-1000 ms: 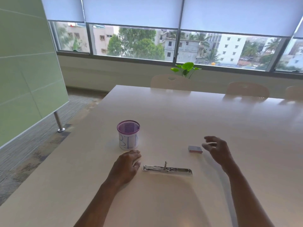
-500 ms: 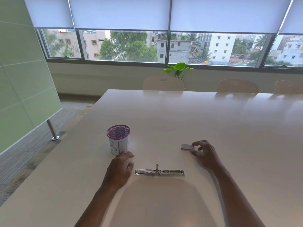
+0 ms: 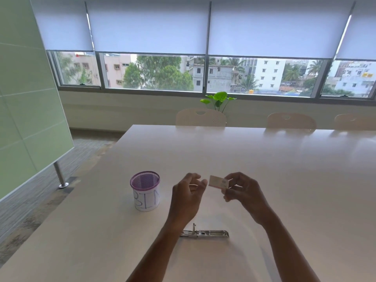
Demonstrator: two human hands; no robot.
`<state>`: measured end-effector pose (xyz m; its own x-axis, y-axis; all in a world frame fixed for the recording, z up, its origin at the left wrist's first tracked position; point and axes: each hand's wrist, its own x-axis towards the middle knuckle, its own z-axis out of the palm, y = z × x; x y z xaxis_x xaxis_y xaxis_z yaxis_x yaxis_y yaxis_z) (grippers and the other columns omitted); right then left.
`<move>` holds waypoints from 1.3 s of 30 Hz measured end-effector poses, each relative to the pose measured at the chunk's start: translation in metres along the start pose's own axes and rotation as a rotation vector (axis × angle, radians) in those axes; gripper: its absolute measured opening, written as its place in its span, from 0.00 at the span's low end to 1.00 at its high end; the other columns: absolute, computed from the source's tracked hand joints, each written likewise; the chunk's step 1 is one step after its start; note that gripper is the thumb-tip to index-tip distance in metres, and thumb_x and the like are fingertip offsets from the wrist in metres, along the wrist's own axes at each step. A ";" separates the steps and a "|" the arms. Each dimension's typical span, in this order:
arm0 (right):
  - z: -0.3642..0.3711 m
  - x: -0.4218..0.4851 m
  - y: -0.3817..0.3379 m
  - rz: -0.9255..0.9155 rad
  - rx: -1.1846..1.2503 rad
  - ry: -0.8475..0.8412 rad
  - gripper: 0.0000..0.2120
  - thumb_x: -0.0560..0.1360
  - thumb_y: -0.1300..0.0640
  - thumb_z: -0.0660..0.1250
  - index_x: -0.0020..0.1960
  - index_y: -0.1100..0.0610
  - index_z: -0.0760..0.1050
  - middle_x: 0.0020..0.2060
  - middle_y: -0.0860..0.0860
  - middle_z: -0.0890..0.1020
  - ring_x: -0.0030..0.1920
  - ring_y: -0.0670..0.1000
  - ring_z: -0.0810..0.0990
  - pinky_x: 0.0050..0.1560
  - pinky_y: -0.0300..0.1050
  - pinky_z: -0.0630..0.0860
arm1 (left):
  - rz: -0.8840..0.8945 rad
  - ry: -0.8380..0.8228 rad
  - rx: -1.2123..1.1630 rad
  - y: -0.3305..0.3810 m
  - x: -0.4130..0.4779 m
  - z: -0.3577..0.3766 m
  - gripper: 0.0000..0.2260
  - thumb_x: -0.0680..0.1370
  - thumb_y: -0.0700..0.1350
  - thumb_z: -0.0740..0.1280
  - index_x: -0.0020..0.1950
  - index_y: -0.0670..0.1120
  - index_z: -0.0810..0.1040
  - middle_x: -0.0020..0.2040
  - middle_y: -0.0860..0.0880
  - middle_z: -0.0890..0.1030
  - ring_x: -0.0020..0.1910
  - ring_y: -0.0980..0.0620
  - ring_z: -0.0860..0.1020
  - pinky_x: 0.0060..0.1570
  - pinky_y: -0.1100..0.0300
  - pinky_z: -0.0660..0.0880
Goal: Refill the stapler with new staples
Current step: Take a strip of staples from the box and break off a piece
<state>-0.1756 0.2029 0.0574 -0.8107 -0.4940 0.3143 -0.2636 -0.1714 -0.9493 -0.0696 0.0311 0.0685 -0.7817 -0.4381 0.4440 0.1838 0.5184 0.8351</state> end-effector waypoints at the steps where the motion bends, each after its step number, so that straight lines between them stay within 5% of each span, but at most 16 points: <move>1: 0.005 0.000 -0.004 -0.008 0.011 -0.029 0.15 0.66 0.74 0.74 0.51 0.67 0.76 0.35 0.57 0.81 0.32 0.58 0.80 0.34 0.46 0.78 | -0.022 0.002 -0.035 -0.001 0.001 0.001 0.09 0.77 0.51 0.69 0.54 0.48 0.79 0.41 0.56 0.82 0.39 0.69 0.81 0.38 0.74 0.77; 5: 0.025 0.001 -0.017 -0.007 0.003 -0.095 0.15 0.66 0.73 0.75 0.49 0.66 0.76 0.36 0.60 0.80 0.32 0.59 0.81 0.35 0.47 0.78 | -0.112 0.011 -0.293 -0.002 0.005 0.002 0.08 0.76 0.48 0.72 0.49 0.45 0.78 0.41 0.45 0.86 0.33 0.50 0.85 0.37 0.53 0.84; 12: 0.037 0.003 -0.019 -0.056 0.104 -0.042 0.11 0.71 0.66 0.73 0.52 0.64 0.79 0.37 0.61 0.82 0.34 0.60 0.82 0.39 0.48 0.80 | -0.230 0.120 -0.551 -0.001 0.008 -0.002 0.07 0.72 0.43 0.75 0.46 0.45 0.79 0.37 0.43 0.87 0.32 0.43 0.85 0.33 0.57 0.82; 23: 0.039 0.002 -0.016 0.040 0.278 -0.012 0.12 0.70 0.63 0.73 0.52 0.65 0.80 0.41 0.64 0.83 0.37 0.59 0.84 0.41 0.48 0.82 | -0.259 0.218 -0.619 -0.001 0.006 0.002 0.03 0.73 0.39 0.73 0.42 0.42 0.81 0.36 0.45 0.87 0.33 0.45 0.86 0.30 0.60 0.82; 39: 0.034 0.002 -0.015 0.067 0.116 0.054 0.10 0.70 0.65 0.74 0.49 0.68 0.78 0.43 0.69 0.82 0.36 0.60 0.84 0.38 0.49 0.82 | -0.307 0.236 -0.607 -0.004 0.005 0.004 0.03 0.73 0.40 0.73 0.43 0.42 0.80 0.38 0.43 0.87 0.34 0.46 0.86 0.31 0.60 0.82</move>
<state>-0.1559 0.1758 0.0731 -0.8519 -0.4619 0.2468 -0.1487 -0.2384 -0.9597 -0.0766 0.0298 0.0657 -0.7145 -0.6808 0.1613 0.3289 -0.1233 0.9363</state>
